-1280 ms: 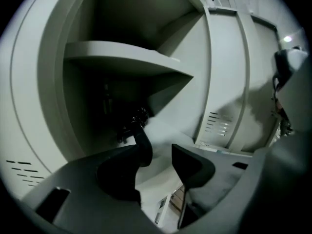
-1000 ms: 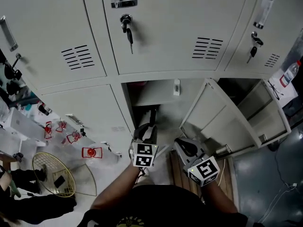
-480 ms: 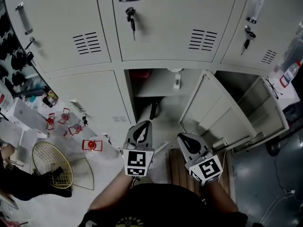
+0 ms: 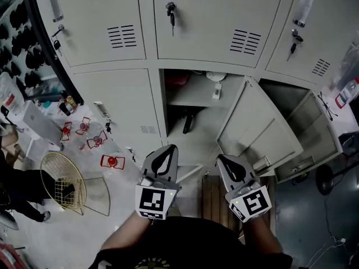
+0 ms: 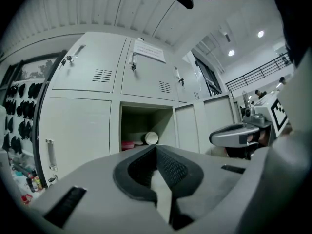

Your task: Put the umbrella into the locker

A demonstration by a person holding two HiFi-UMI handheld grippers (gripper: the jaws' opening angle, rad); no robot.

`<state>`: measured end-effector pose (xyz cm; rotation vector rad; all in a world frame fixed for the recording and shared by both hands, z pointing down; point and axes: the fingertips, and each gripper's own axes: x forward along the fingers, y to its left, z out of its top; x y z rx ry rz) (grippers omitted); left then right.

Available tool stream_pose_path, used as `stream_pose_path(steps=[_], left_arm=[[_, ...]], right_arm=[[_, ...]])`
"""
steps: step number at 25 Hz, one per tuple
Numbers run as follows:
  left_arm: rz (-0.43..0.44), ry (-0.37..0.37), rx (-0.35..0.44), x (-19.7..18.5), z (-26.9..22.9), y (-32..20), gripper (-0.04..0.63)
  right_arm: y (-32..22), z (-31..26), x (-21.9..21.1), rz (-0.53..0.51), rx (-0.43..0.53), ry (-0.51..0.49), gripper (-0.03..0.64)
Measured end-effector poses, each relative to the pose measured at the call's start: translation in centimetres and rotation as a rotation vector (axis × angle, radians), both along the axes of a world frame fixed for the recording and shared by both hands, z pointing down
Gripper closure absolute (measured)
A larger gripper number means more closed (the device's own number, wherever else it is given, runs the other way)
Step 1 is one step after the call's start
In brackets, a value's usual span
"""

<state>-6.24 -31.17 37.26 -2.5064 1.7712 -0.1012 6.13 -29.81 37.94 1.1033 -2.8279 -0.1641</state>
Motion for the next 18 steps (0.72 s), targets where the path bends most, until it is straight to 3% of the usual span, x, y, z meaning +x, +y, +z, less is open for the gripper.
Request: stream_pose_path(steps=[10, 18], left_arm=[[-0.042, -0.012, -0.064, -0.9, 1.4, 4.2, 0.571], [-0.059, -0.034, -0.062, -0.8, 0.8, 6.1, 0.571]], right_arm=[[3.2, 0.5, 0.0, -0.030, -0.011, -0.006, 0.588], [4.9, 0.4, 0.1, -0.039, -0.027, -0.026, 0.588]])
